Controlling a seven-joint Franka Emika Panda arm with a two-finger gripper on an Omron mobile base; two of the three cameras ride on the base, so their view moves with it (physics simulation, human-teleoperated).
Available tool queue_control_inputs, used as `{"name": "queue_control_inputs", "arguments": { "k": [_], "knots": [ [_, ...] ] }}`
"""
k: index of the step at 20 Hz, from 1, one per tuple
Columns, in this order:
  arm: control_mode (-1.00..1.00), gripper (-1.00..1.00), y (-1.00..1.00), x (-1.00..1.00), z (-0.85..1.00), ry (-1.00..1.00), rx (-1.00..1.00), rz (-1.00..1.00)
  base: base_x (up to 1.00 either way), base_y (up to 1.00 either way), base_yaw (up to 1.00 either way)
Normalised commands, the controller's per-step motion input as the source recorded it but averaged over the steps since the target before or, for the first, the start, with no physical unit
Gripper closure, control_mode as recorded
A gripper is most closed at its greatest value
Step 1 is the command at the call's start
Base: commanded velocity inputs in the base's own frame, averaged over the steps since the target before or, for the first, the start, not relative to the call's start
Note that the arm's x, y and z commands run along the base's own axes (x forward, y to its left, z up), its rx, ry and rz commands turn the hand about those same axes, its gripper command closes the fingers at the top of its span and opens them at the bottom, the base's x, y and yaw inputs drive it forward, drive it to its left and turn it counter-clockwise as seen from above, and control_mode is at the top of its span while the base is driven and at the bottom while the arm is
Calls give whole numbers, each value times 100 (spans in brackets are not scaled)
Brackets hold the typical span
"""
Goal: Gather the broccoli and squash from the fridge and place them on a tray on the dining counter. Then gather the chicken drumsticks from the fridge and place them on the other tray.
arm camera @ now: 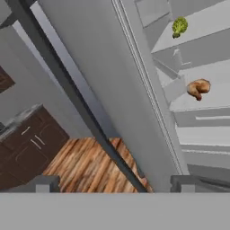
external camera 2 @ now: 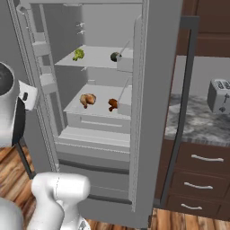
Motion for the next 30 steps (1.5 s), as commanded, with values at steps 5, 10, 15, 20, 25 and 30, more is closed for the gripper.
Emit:
{"name": "queue_control_inputs", "arguments": {
  "k": [5,10,15,20,25,30],
  "knots": [
    [-100,-100,-88,24,4,21,17,0,0,0,0],
    [-100,-100,-42,77,-1,22,14,0,0,0,0],
    [-100,-100,-2,87,-12,17,11,0,0,0,0],
    [-100,-100,15,79,-21,14,7,0,0,0,0],
    [-100,-100,29,64,-24,10,8,0,0,0,0],
    [-100,-100,37,46,-20,5,11,2,0,0,0]
  ]
}}
